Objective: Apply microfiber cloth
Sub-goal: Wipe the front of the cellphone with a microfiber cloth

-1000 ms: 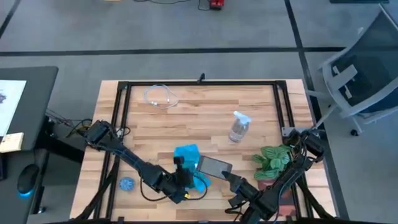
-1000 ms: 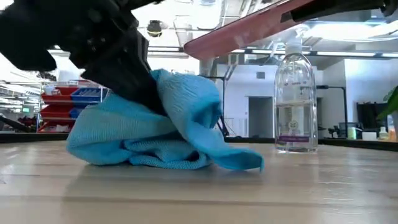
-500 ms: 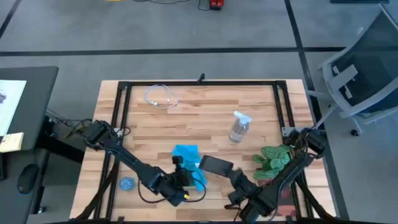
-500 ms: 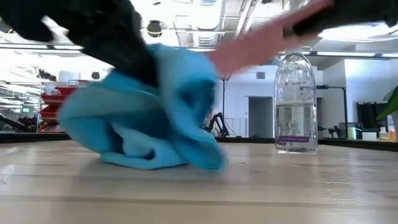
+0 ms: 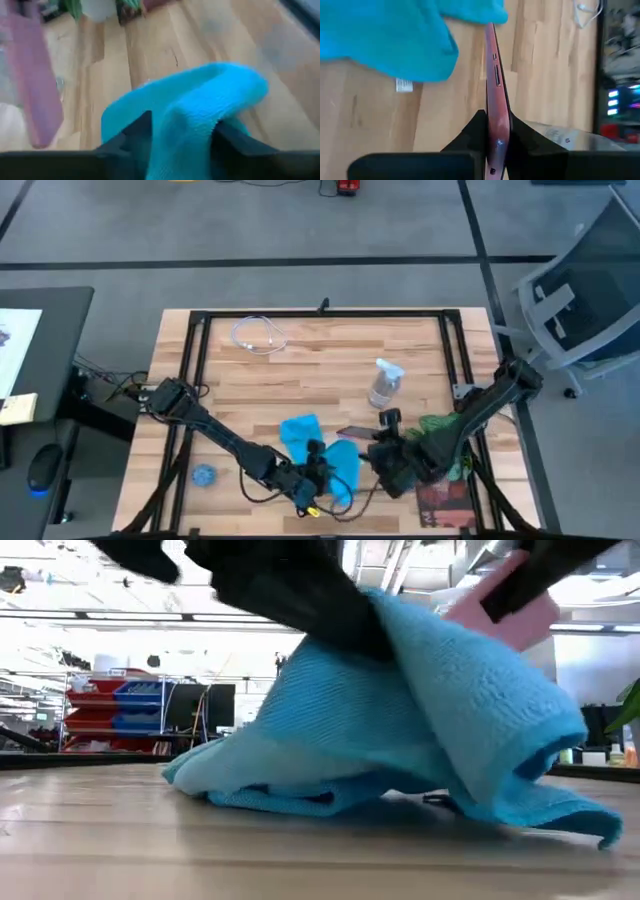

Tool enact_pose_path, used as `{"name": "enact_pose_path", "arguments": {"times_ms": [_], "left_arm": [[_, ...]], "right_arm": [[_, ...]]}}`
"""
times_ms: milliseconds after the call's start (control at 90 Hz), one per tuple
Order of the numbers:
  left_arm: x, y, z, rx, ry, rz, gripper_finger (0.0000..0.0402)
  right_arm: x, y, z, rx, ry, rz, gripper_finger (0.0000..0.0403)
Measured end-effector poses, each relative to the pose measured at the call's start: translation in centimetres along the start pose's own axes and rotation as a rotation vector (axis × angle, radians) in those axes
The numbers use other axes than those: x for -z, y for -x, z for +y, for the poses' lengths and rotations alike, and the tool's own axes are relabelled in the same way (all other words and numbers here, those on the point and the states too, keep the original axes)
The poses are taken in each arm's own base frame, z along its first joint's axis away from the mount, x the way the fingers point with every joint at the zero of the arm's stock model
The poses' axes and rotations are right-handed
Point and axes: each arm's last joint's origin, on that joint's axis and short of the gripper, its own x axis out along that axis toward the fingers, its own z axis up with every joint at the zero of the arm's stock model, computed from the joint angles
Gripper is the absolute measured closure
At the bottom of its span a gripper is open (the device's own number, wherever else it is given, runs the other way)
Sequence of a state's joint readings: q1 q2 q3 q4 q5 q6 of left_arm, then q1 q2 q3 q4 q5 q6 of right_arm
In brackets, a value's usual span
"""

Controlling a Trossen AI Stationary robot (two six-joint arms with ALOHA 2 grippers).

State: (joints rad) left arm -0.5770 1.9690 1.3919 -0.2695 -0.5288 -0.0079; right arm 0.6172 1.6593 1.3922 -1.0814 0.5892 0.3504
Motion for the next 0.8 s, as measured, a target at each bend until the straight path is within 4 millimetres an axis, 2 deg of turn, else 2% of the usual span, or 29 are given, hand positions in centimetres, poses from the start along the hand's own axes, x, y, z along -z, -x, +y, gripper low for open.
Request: {"name": "enact_pose_path", "arguments": {"times_ms": [133, 256, 333, 467, 533, 667, 800], "left_arm": [[-1.6, 1.9, -0.1, 0.012, -0.026, 0.071, 0.0207], [-3.1, 3.7, -0.2, 0.019, -0.012, 0.091, 0.0202], [-3.2, 4.6, -0.3, -0.011, 0.019, 0.132, 0.0202], [-1.8, 6.1, -0.6, -0.290, 0.114, 0.156, 0.0209], [-1.0, 6.8, -0.7, -0.363, 0.178, 0.120, 0.0216], [1.3, 6.7, -0.7, -0.366, 0.334, 0.060, 0.0223], [2.9, 5.6, 0.1, -0.296, 0.494, -0.067, 0.0223]], "right_arm": [[-1.1, -0.8, -2.4, -0.192, -0.112, 0.011, 0.0382], [-2.2, -2.1, -3.9, -0.316, -0.134, -0.012, 0.0379], [-2.6, -2.7, -4.6, -0.338, -0.133, -0.028, 0.0378], [-3.0, -3.3, -5.5, -0.349, -0.170, -0.049, 0.0377], [-3.2, -3.5, -5.8, -0.378, -0.187, -0.061, 0.0377], [-3.9, -3.8, -6.4, -0.515, -0.217, -0.109, 0.0377], [-4.7, -4.2, -6.7, -0.535, -0.208, -0.179, 0.0377]]}}
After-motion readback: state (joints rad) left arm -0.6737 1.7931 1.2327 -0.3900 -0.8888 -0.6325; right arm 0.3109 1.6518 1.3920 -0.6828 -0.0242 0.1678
